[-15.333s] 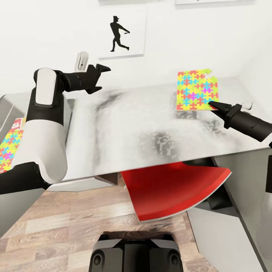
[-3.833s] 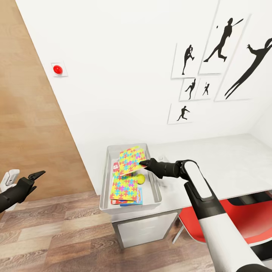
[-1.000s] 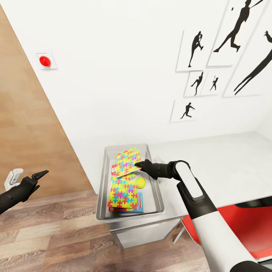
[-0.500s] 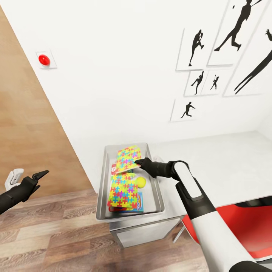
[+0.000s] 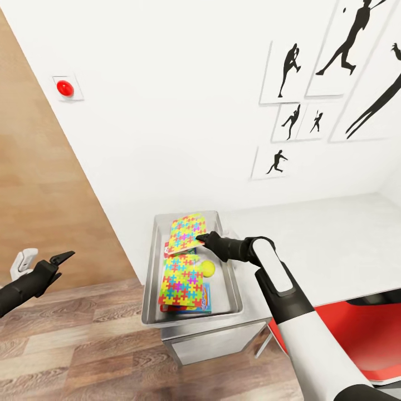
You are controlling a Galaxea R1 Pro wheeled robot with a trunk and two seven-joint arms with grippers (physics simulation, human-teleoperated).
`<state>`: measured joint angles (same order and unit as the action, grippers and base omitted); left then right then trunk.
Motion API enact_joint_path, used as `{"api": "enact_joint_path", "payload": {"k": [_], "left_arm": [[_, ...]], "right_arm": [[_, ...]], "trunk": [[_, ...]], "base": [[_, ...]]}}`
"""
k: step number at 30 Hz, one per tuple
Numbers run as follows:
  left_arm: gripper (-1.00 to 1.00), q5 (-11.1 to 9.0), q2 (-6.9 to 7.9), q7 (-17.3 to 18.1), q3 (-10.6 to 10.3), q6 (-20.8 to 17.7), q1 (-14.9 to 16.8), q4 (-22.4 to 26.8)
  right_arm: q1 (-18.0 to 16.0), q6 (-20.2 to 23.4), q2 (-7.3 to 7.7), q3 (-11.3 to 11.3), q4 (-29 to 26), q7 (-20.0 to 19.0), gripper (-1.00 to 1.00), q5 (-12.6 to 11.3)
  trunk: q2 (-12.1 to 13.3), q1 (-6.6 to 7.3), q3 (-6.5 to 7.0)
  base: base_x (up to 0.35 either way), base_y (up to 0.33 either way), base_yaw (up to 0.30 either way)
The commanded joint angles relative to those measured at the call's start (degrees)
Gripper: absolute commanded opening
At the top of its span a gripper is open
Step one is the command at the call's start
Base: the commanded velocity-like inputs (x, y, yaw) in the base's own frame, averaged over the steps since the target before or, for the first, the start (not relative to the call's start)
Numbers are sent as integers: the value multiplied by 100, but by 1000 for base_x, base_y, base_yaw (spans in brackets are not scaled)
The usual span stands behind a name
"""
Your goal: Put all the toys in the child's room - the three board games (two on the bed and one on the table), the two jigsaw puzzles on the table, and the tennis ball on the table - inside the toy box on the table in the child's room.
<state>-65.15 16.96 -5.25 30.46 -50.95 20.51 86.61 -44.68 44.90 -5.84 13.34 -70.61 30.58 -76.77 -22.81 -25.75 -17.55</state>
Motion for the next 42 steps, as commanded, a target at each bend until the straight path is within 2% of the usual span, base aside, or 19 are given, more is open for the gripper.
{"api": "enact_joint_path", "payload": {"k": [1,21,42], "left_arm": [[100,-60,0,-55,3,-28,6,5],[100,-52,0,-55,-4,-26,6,5],[100,-51,0,-55,-5,-21,6,5]], "right_arm": [[-5,0,-5,0,-6,61,-100,-40],[0,-15,-104,11,18,57,-100,26],[-5,-8,-202,109,260,54,-100,28]], "trunk": [[-11,-3,-11],[-11,-3,-17],[-11,-3,-134]], "base": [[0,0,0],[0,0,0],[0,0,0]]}}
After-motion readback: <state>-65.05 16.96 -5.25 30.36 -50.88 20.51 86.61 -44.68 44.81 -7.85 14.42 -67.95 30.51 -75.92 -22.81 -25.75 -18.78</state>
